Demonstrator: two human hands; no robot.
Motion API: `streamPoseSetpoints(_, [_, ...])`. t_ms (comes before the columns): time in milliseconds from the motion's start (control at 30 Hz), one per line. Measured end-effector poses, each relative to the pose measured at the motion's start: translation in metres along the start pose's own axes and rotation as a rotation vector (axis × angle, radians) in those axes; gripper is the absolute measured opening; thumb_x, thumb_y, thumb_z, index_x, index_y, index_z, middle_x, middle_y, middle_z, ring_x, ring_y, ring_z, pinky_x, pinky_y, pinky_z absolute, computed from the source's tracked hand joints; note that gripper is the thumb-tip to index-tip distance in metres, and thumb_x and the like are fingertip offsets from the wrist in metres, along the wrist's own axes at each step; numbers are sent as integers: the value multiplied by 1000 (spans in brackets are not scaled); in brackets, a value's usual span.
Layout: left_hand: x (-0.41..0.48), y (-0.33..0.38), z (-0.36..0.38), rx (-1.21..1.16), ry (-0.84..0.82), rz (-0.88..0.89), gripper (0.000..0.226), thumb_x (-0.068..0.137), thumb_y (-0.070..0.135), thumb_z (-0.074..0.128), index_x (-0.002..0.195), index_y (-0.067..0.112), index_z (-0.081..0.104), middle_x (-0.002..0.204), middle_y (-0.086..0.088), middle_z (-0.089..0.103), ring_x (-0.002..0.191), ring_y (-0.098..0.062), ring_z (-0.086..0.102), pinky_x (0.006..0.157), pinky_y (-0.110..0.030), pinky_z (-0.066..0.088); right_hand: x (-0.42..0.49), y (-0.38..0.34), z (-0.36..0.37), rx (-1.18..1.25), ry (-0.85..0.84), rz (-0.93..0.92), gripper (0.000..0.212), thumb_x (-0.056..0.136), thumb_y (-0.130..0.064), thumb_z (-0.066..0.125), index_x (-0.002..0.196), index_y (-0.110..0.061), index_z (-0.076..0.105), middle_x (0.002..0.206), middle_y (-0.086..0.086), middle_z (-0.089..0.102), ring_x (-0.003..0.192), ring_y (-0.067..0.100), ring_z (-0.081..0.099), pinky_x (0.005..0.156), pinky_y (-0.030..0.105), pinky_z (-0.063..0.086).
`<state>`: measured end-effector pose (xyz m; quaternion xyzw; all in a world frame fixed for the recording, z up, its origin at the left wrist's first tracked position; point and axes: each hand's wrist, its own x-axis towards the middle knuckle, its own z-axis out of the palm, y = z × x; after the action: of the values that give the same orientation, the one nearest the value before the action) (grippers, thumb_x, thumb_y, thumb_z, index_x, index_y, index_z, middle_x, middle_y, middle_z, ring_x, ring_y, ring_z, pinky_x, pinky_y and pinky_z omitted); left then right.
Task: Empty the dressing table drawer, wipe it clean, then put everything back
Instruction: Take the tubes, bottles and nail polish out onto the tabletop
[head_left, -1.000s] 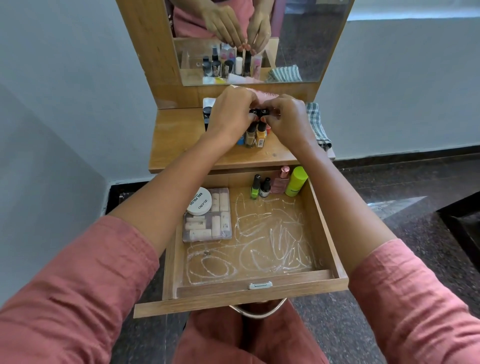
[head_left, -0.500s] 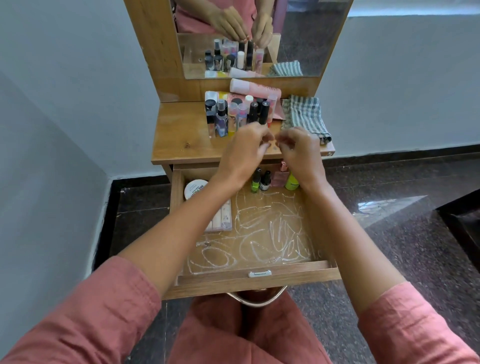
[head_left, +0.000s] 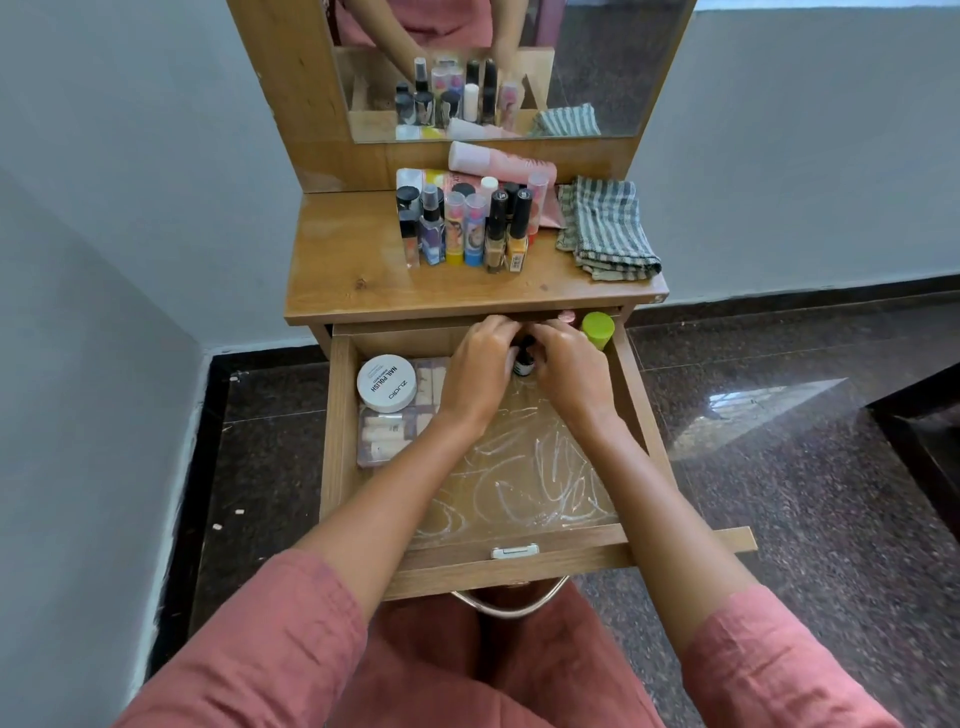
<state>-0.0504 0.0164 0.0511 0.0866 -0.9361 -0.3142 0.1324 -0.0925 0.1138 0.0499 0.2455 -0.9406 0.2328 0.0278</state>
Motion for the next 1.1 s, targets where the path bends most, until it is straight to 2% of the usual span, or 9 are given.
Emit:
streamPoseSetpoints(133, [4, -3, 3, -14, -8, -48, 26, 87, 3, 53, 111, 4, 62, 112, -12, 61, 105, -28, 57, 84, -33, 44, 4, -1, 8, -128, -34, -3, 20, 90, -8, 44, 102, -7, 61, 105, 10, 60, 99, 30, 57, 56, 32, 33])
streamPoseSetpoints(333, [7, -3, 1, -12, -20, -102, 23, 90, 7, 52, 111, 4, 62, 111, -13, 63, 103, -27, 58, 82, -31, 42, 6, -2, 10, -171, -68, 15, 22, 92, -7, 42, 105, -5, 60, 109, 12, 59, 104, 31, 56, 59, 34, 35])
streamPoseSetpoints(533, [4, 0, -1, -36, -28, -124, 23, 88, 8, 55, 109, 5, 63, 107, -11, 64, 96, -25, 60, 76, -25, 41, 2, -1, 4, -99, -57, 34, 22, 88, -7, 47, 101, -7, 65, 102, 11, 63, 104, 29, 54, 72, 37, 43])
streamPoseSetpoints(667, [2, 5, -9, -63, -7, -117, 25, 87, 10, 59, 111, 5, 64, 110, -10, 65, 96, -22, 62, 79, -24, 44, -3, -2, -8, -14, -11, 54, 26, 85, -2, 50, 102, -10, 67, 105, 10, 65, 102, 27, 57, 71, 33, 46])
streamPoseSetpoints(867, [7, 27, -35, -124, 39, -20, 25, 85, 9, 61, 109, 5, 65, 109, -10, 67, 95, -20, 63, 83, -28, 51, -2, -11, -47, 239, 106, 106, 25, 81, 3, 57, 99, -9, 70, 96, 11, 72, 89, 24, 66, 79, 38, 55])
streamPoseSetpoints(1100, [30, 56, -66, -155, 98, 88, 22, 84, 6, 62, 105, 4, 67, 103, -11, 69, 92, -18, 64, 84, -31, 52, 20, -21, -88, 323, 205, 51, 23, 80, 8, 59, 99, -1, 69, 94, 15, 72, 82, 18, 67, 81, 29, 54])
